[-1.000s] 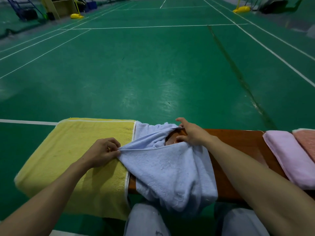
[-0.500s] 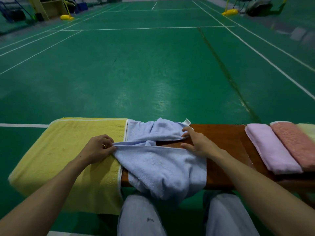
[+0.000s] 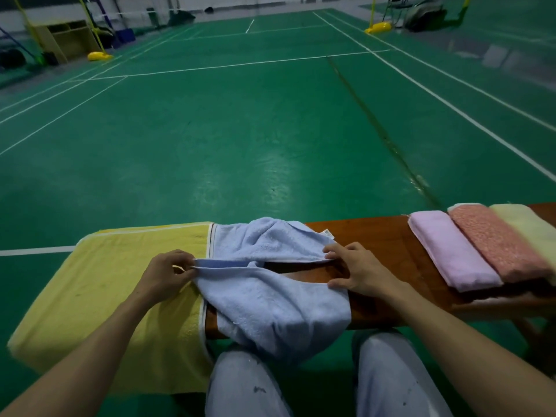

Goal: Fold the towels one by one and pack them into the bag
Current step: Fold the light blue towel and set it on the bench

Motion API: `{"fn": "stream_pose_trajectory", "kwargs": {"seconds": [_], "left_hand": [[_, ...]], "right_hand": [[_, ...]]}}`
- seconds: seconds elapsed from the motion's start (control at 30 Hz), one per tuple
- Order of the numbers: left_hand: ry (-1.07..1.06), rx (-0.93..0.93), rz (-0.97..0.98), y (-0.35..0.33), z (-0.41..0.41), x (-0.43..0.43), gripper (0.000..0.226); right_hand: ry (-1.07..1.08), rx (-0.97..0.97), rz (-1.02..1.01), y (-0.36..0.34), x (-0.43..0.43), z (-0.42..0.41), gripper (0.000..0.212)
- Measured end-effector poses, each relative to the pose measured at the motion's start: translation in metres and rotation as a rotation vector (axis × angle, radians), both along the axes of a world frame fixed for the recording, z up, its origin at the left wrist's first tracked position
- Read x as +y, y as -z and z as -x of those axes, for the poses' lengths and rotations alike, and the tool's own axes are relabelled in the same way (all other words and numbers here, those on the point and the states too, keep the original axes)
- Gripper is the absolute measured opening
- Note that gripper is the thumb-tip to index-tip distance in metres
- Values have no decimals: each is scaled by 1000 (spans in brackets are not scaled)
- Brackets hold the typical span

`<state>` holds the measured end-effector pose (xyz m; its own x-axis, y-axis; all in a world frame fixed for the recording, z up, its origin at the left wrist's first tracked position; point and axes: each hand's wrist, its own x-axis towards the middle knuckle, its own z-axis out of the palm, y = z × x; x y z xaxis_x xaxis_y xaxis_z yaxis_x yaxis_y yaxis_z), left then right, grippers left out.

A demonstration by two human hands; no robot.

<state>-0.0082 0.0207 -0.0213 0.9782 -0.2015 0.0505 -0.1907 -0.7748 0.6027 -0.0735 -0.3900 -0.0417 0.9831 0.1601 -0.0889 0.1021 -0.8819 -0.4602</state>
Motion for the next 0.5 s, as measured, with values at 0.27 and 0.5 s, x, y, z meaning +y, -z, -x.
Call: {"fn": "stream_pose_trajectory", "kwargs": {"seconds": [0.27, 0.5], "left_hand": [[0, 21, 4, 4, 0, -5, 14], [-36, 6, 30, 3, 4, -4, 15]], "right_hand": [[34, -15, -30, 3, -10, 10, 80], [-33, -55, -53, 5, -15, 15, 73]]}}
